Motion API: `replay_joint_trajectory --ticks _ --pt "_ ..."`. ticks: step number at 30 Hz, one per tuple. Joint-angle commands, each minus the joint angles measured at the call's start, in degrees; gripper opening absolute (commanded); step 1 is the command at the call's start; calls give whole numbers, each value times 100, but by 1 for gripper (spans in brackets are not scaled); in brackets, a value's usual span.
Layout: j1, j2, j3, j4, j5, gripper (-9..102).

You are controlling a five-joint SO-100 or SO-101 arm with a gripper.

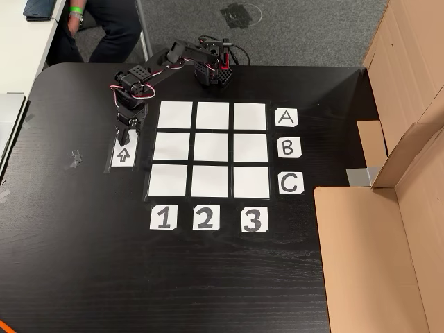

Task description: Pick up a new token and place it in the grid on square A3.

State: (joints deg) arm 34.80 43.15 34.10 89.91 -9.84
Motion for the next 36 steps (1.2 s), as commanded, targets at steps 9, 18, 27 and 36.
replay_joint_trajectory --ticks 9,18,27,36 --pt "325 -220 -281 79 -185 31" --pt "519 -580 -571 79 -343 31" --pt "633 -817 -853 79 -360 31" --pt "782 -1020 -1028 79 -422 31"
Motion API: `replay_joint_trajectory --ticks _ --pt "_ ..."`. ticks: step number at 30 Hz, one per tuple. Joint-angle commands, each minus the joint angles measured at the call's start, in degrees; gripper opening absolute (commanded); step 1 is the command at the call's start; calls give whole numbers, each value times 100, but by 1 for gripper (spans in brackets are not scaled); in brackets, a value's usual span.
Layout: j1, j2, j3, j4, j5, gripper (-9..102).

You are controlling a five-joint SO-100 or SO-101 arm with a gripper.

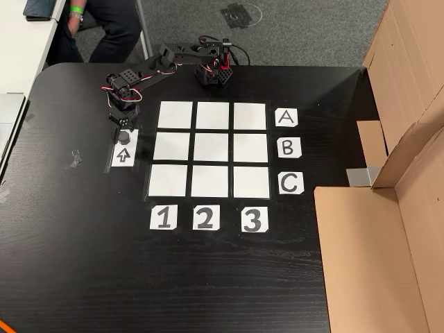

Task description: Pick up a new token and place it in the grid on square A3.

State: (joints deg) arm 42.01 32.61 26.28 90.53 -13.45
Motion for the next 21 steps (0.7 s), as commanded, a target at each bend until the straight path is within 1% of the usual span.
replay_joint_trajectory --ticks 1,10,16,21 --pt "62 26 -272 18 -62 31" --pt "70 -185 -580 44 -149 31" --pt "35 -668 -1389 369 -229 30" --pt "26 -694 -1441 378 -264 29"
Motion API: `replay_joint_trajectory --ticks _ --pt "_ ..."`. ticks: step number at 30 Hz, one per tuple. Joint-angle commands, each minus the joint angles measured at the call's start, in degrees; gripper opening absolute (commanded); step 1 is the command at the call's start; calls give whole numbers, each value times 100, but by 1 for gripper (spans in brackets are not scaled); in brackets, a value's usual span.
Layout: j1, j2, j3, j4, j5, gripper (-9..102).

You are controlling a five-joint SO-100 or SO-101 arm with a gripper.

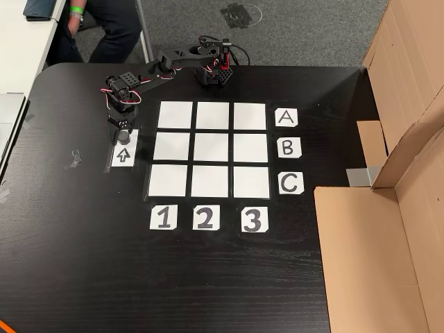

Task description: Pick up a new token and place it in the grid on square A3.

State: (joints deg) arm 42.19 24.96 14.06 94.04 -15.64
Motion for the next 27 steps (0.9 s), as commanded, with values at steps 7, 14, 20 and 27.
replay_joint_trajectory --ticks 7,14,20,27 --pt "-9 53 -237 26 -70 27" --pt "-18 44 -237 26 -88 25" --pt "-18 18 -255 26 -88 24" --pt "-18 0 -264 26 -88 19"
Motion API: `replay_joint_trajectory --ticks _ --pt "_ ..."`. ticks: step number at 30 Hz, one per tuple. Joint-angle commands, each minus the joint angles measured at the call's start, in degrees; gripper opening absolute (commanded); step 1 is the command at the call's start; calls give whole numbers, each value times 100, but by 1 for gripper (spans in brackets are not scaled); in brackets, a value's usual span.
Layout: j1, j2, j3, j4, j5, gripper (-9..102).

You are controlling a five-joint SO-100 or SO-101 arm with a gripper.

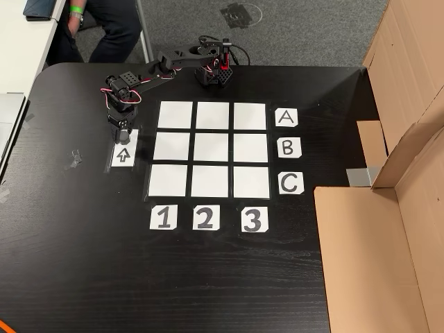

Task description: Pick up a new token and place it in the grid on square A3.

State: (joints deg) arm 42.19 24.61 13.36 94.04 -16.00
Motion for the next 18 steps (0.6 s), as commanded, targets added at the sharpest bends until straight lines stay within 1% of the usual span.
replay_joint_trajectory --ticks 1,12,18 --pt "-18 35 -193 26 -53 17" --pt "0 9 -290 26 -53 15" --pt "18 9 -624 281 -53 15"
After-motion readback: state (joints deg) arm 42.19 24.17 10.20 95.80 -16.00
